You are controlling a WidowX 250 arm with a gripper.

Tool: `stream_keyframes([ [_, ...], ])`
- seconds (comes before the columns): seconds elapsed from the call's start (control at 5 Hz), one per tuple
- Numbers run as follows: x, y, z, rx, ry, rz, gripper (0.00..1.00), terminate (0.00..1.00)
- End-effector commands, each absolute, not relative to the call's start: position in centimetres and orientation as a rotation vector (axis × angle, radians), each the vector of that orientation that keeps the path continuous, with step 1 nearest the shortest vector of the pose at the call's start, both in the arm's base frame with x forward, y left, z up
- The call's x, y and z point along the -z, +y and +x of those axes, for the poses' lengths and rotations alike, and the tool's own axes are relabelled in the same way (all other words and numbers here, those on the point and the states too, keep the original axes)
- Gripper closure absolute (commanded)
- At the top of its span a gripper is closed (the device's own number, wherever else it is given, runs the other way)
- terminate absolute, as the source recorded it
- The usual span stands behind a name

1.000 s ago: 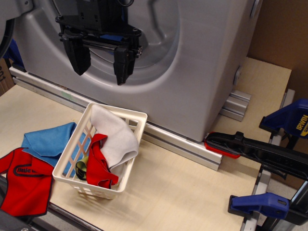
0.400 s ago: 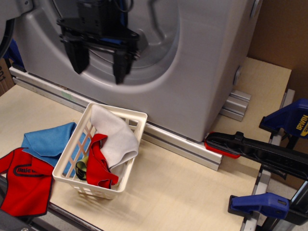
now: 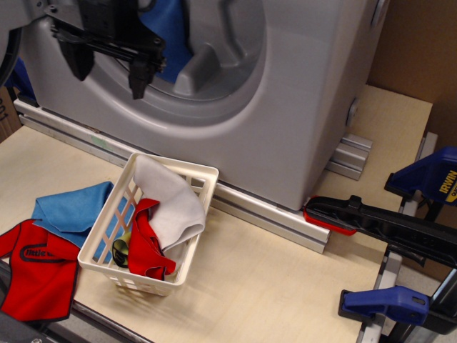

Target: Take clothes out of laundry machine

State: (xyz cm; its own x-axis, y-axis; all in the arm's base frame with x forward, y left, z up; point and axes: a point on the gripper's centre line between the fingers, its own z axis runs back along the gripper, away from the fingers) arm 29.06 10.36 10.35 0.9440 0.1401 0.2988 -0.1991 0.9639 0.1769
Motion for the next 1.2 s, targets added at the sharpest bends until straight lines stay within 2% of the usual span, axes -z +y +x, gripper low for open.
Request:
stream_keyframes([
  [0.0, -10.4, 11.2, 32.4, -0.157, -0.410, 0.186, 0.00, 0.00],
  [0.4, -9.8, 11.9, 34.5, -0.133, -0.427, 0.160, 0.00, 0.00],
  [0.8, -10.3, 12.4, 36.9, -0.085, -0.463, 0.206, 0.00, 0.00],
  [1.0, -10.1, 13.2, 37.8, -0.086, -0.504, 0.187, 0.00, 0.00],
])
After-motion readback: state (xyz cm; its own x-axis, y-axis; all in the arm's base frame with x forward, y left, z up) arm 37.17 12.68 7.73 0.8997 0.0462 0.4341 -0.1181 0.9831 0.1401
